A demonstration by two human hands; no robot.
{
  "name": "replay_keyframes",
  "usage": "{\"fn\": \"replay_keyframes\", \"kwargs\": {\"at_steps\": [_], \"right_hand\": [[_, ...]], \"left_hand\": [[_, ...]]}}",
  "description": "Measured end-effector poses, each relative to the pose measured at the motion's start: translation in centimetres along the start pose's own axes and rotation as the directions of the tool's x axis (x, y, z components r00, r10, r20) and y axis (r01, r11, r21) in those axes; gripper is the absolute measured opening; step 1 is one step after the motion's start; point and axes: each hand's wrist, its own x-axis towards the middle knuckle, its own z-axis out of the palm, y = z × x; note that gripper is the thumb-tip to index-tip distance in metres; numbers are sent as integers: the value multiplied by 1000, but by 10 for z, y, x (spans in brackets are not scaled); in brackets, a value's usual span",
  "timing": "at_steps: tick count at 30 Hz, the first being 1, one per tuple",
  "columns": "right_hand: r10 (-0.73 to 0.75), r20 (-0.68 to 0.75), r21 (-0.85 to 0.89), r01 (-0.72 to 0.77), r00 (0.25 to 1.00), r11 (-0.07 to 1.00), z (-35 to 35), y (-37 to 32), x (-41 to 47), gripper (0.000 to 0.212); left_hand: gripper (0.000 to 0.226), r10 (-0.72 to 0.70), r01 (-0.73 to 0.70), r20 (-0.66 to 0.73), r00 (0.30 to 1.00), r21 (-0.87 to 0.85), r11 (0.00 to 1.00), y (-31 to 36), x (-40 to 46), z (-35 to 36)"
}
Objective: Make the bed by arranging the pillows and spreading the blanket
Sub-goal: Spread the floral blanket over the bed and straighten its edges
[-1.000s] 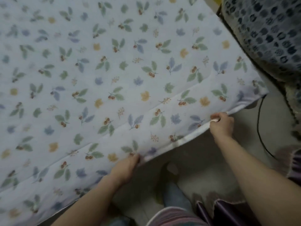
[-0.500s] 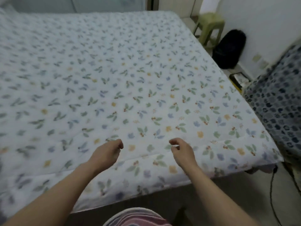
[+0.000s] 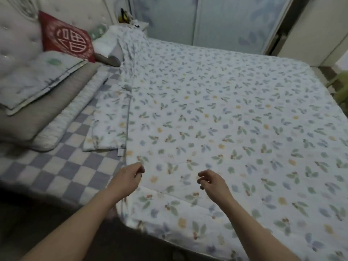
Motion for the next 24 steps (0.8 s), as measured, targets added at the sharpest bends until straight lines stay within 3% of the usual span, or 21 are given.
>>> {"fn": "replay_keyframes", "kwargs": {"at_steps": [7,12,19,24], "right_hand": [[-152,214,-89,174,965,981,88,-90,55,25],[-160,329,-145,217,931,965,164,-141,74,23],[-47,263,-194,101,964,976,270,-189,99,24],[24,197,-208,18,980,978,327,-210,106,29]], "left_hand": [[11,-249,252,-167,954,-5,968,-87,-7,-60],[14,-315,306,-149,937,-81,949,-154,4,-91],[15,-241,237,-38,970,-79,968,-259,54,-135],[22,-245,243,64,968,36,969,-323,95,-150]]}}
